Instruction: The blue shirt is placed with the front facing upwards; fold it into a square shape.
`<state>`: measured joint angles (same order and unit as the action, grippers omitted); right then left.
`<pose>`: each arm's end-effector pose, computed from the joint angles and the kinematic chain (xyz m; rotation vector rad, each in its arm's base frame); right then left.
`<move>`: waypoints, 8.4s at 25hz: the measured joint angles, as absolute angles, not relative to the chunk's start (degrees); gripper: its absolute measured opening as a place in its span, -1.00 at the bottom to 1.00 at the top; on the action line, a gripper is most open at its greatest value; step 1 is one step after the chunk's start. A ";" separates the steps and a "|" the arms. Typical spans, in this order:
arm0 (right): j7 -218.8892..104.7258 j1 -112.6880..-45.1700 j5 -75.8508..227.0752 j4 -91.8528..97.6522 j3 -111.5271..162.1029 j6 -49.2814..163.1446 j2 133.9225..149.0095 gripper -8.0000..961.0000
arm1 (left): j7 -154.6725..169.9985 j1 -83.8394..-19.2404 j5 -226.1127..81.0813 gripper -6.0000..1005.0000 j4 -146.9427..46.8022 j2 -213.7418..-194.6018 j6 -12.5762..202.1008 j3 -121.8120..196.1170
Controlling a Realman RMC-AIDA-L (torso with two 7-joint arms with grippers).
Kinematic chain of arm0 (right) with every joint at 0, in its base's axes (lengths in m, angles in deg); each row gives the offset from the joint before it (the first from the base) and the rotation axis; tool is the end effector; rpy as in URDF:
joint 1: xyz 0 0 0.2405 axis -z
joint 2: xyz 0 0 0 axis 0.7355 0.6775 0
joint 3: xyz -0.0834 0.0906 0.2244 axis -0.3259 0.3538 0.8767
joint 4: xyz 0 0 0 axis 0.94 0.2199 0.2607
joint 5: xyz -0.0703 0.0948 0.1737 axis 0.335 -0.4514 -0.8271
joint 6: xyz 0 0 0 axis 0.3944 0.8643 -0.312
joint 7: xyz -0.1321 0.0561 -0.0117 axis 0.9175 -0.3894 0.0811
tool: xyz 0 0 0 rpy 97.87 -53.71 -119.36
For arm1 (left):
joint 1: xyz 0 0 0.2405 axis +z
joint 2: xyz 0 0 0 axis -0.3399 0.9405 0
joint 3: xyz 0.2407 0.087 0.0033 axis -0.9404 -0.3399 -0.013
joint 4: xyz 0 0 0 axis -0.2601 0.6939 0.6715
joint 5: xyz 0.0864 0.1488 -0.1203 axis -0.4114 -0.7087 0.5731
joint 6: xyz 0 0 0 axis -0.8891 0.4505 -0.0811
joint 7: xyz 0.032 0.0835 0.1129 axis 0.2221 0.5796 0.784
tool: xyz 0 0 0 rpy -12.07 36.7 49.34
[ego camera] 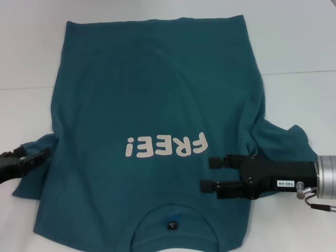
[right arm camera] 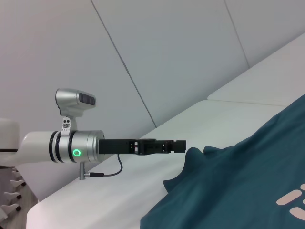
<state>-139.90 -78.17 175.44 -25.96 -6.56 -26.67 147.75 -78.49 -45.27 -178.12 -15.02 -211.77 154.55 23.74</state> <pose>0.2589 0.3168 -0.0154 -2.7616 0.8760 0.8219 -0.3539 0.3303 0.0246 -2.0099 -1.1402 -0.6455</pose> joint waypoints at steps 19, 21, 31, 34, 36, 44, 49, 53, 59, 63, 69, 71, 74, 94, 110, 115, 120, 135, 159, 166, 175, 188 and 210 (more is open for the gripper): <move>-140.22 -78.20 175.42 -25.79 -6.56 -26.01 147.74 0.91 | -78.10 -45.45 -178.95 0.74 -16.34 -212.31 150.29 20.86; -140.22 -78.20 175.42 -25.72 -6.56 -25.93 147.74 0.91 | -78.11 -45.45 -178.97 0.74 -16.34 -212.31 150.39 20.32; -140.07 -77.77 175.42 -25.69 -6.48 -25.83 147.74 0.91 | -78.39 -45.85 -179.01 0.74 -16.27 -212.42 150.45 19.48; -140.04 -77.76 175.42 -25.78 -6.47 -25.73 147.74 0.91 | -78.39 -45.87 -178.95 0.74 -15.92 -212.69 150.28 19.55; -140.09 -77.76 175.42 -25.83 -6.46 -25.71 147.74 0.91 | -78.43 -45.75 -178.62 0.62 -15.69 -212.93 149.59 19.66; -140.12 -77.76 175.28 -25.88 -6.37 -25.41 147.74 0.91 | -79.19 -45.49 -178.32 0.21 -15.03 -213.01 149.16 19.99; -140.12 -77.79 175.25 -25.80 -6.30 -25.13 147.74 0.91 | -79.20 -45.46 -178.29 -0.01 -14.96 -213.01 148.83 20.02; -139.94 -77.88 175.13 -25.76 -6.29 -24.57 147.74 0.91 | -79.20 -45.77 -178.29 -0.53 -14.88 -213.01 148.15 19.76; -139.83 -77.57 174.67 -25.68 -6.23 -23.98 147.75 0.91 | -79.20 -46.05 -178.31 -0.91 -14.88 -212.97 147.56 19.72; -139.85 -77.57 174.64 -25.64 -6.21 -23.41 147.92 0.91 | -79.22 -46.03 -178.32 -0.92 -14.76 -212.75 147.51 19.74; -140.17 -77.69 174.49 -25.21 -5.90 -23.32 148.14 0.91 | -80.30 -45.45 -178.41 -0.93 -12.23 -212.37 147.52 20.08; -140.12 -77.91 174.09 -24.58 -5.85 -23.28 148.16 0.91 | -80.81 -45.41 -178.53 -0.93 -11.63 -212.01 147.51 20.10; -140.10 -78.11 173.64 -23.90 -5.85 -23.25 148.22 0.91 | -81.30 -45.41 -178.70 -0.93 -10.68 -211.44 147.41 20.12; -140.25 -78.47 173.09 -22.65 -5.85 -22.36 148.28 0.91 | -81.05 -48.21 -180.88 -0.93 -6.92 -210.02 143.14 18.10; -140.31 -78.42 173.07 -22.00 -5.85 -22.27 148.27 0.91 | -83.14 -46.89 -180.93 -0.93 -3.24 -212.07 144.29 15.43; -140.31 -78.28 173.04 -22.00 -5.88 -22.28 148.27 0.91 | -86.06 -45.49 -180.56 -0.93 -0.82 -212.95 147.95 12.32; -140.31 -78.29 173.04 -22.11 -6.24 -22.30 148.18 0.91 | -88.49 -45.63 -179.09 -0.93 -0.42 -213.10 153.84 12.20; -140.28 -77.63 173.34 -21.88 -6.36 -22.67 148.19 0.91 | -93.09 -47.85 -175.62 -0.92 -3.92 -213.22 158.08 10.90; -140.31 -77.41 173.29 -21.77 -6.29 -22.35 148.15 0.91 | -95.50 -46.36 -173.47 0.13 -5.64 -212.64 163.53 5.89; -140.40 -77.41 173.40 -22.23 -6.36 -22.55 147.99 0.91 | -105.33 -44.91 -181.12 0.22 -2.07 -212.30 169.26 5.98; -141.54 -77.63 173.56 -22.33 -6.63 -22.68 147.79 0.91 | -113.43 -44.85 -187.26 0.22 -1.77 -212.30 171.17 6.48; -141.57 -77.22 173.58 -22.56 -6.69 -24.05 147.38 0.91 | -119.50 -46.23 -195.75 0.22 -1.51 -211.63 171.59 6.49; -141.64 -76.21 173.14 -23.23 -6.25 -24.83 146.97 0.91 | -124.95 -49.50 -200.47 0.22 -2.93 -210.88 168.81 5.33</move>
<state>-141.64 -76.21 173.14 -23.23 -6.25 -24.83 146.97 -124.95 -49.50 -200.47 -2.93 -210.88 168.81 5.33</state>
